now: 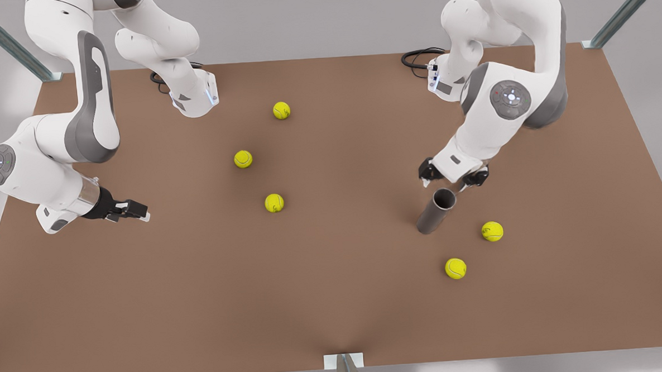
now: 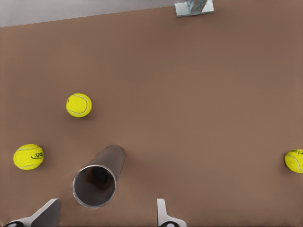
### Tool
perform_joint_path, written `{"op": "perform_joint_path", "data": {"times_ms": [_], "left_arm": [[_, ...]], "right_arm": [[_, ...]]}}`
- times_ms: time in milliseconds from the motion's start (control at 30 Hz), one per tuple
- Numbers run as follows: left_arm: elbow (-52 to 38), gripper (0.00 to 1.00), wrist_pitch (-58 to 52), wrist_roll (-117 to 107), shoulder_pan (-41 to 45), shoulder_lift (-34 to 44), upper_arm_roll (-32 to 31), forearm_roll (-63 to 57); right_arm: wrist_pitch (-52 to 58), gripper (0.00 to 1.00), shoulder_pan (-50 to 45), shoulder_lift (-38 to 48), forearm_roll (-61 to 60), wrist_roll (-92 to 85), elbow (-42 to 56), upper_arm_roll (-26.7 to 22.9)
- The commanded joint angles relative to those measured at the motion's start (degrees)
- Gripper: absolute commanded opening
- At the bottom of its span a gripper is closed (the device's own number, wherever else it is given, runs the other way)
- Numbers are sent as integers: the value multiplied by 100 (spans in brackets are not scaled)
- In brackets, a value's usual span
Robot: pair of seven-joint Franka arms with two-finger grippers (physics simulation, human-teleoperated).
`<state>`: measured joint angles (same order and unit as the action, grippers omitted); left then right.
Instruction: Put the tennis tube upright
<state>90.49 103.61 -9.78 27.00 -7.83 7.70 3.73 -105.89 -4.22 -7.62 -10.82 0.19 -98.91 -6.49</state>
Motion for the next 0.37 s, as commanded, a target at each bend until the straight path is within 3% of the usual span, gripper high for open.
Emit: {"op": "perform_joint_path", "data": {"times_ms": [0,33,100,333], "left_arm": [[-383,100,-2125,1840,-345,193,487,-12],[-77,100,-2055,1752,-345,606,602,-74],[1427,100,-913,1409,-354,1512,602,-434],[1410,100,-992,1312,-363,1477,602,-636]], "right_arm": [[7,100,0,6,-8,-1,3,-1],[7,100,0,6,-8,-1,-5,-1],[7,100,0,6,-8,-1,-5,-1],[104,100,-9,-3,-8,-1,47,7]]}}
